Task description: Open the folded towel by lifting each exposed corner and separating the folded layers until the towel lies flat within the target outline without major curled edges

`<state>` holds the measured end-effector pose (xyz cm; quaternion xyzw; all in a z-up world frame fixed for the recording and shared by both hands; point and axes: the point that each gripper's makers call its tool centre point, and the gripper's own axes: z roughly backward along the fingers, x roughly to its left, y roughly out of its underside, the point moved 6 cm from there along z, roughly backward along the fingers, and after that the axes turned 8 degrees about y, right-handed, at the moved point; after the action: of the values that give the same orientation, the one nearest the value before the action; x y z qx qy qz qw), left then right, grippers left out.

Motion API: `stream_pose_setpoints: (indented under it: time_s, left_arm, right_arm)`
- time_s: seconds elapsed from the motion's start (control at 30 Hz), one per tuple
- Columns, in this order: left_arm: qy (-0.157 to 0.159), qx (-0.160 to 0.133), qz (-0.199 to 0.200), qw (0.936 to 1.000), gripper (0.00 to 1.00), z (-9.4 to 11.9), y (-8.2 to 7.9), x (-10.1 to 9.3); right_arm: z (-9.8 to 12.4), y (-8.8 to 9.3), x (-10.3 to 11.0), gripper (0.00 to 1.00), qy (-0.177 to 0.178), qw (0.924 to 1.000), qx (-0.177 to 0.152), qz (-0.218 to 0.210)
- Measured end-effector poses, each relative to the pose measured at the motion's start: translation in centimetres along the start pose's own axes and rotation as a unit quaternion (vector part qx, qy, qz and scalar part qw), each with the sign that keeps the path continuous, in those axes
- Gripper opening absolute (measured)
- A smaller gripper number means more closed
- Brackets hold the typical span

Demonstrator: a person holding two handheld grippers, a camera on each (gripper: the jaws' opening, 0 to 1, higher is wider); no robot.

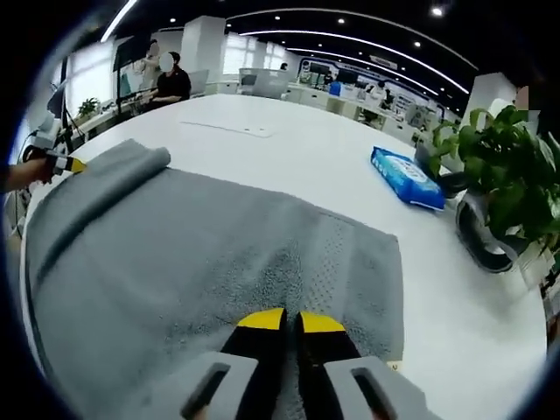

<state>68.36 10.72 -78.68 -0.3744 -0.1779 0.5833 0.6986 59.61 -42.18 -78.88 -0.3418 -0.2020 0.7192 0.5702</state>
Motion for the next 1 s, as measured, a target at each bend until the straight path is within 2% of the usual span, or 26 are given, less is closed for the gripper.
stream_pose_setpoints:
  time_s: [0.37, 0.73, 0.93, 1.0]
  left_arm:
    - [-0.02, -0.008, 0.01, 0.9997, 0.03, -0.3, -0.5, 1.6]
    - [-0.022, -0.016, 0.007, 0.9996, 0.02, -0.9, -1.1, 2.0]
    - [-0.019, -0.021, 0.005, 0.9996, 0.02, -1.9, -1.9, 2.1]
    - [-0.018, -0.022, 0.005, 0.9996, 0.02, -2.2, -2.1, 2.0]
  right_arm:
    - [-1.3, -0.4, -2.6, 0.01, 0.027, 0.9996, 0.003, -0.011]
    - [-2.0, -0.4, -3.5, 0.01, 0.036, 0.9992, -0.007, -0.017]
    - [-2.5, -0.7, -3.8, 0.01, 0.035, 0.9973, -0.013, -0.064]
    - [-2.6, -0.8, -3.8, 0.01, 0.036, 0.9972, -0.014, -0.064]
